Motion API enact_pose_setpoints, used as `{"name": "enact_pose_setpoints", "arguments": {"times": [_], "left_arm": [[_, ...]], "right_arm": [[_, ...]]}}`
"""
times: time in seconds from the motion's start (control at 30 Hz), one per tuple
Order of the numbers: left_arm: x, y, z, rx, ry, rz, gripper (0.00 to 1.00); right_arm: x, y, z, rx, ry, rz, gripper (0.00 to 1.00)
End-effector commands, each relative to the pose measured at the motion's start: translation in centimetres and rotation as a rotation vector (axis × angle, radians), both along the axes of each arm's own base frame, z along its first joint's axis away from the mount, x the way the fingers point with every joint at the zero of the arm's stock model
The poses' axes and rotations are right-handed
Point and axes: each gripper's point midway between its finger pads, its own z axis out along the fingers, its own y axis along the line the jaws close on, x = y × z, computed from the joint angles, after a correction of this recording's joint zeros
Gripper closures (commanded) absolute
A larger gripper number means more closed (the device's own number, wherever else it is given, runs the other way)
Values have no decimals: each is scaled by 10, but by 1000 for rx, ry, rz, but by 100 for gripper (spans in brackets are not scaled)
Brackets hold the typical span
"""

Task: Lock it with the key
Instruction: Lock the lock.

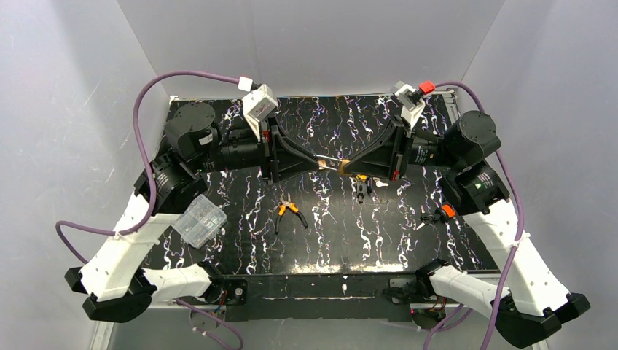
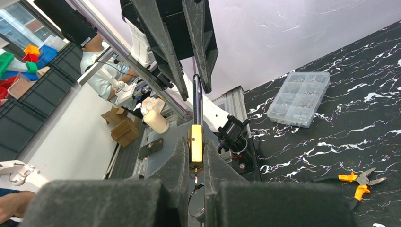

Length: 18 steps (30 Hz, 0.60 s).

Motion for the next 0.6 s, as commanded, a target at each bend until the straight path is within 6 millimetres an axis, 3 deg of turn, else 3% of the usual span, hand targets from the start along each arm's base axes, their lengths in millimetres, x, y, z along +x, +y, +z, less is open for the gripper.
{"name": "enact_pose_setpoints", "arguments": {"times": [0.0, 0.1, 0.57], "left_arm": [[-2, -1, 10, -28, -21, -16, 88], [0, -3, 8, -29, -5, -12, 100], [-6, -13, 5, -58, 39, -84, 100]], "right_arm": [[-5, -3, 15, 32, -68, -2, 99], [-5, -3, 14, 29, -69, -2, 99], [0, -2, 9, 14, -60, -23, 99]]}}
